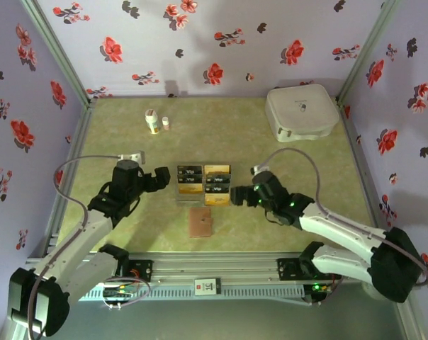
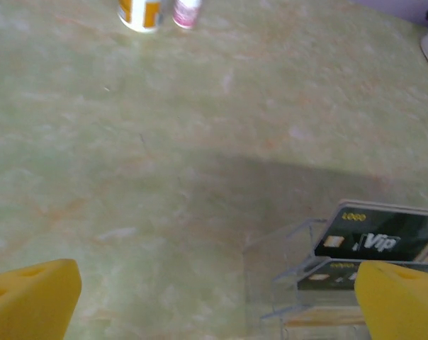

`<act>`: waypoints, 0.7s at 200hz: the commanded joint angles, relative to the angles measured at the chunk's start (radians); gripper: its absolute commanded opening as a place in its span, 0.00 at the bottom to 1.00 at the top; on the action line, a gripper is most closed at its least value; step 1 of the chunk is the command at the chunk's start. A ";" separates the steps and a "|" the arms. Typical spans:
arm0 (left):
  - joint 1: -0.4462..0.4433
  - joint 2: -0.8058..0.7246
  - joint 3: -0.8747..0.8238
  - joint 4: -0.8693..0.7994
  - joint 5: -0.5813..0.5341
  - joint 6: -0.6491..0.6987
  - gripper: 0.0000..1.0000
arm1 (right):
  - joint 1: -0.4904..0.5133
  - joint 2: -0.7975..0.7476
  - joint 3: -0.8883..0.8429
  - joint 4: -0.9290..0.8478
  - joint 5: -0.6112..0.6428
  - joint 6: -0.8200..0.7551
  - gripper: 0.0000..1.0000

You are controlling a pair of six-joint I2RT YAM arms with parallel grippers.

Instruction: Put the credit cards into the card holder

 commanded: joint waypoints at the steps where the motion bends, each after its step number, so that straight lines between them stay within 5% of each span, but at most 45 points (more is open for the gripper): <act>1: -0.024 0.021 -0.008 0.072 0.078 -0.025 1.00 | 0.055 0.034 -0.029 -0.023 0.111 0.011 0.98; 140: -0.122 0.288 0.019 0.298 0.122 -0.096 1.00 | 0.085 0.199 -0.047 0.138 0.191 0.085 0.98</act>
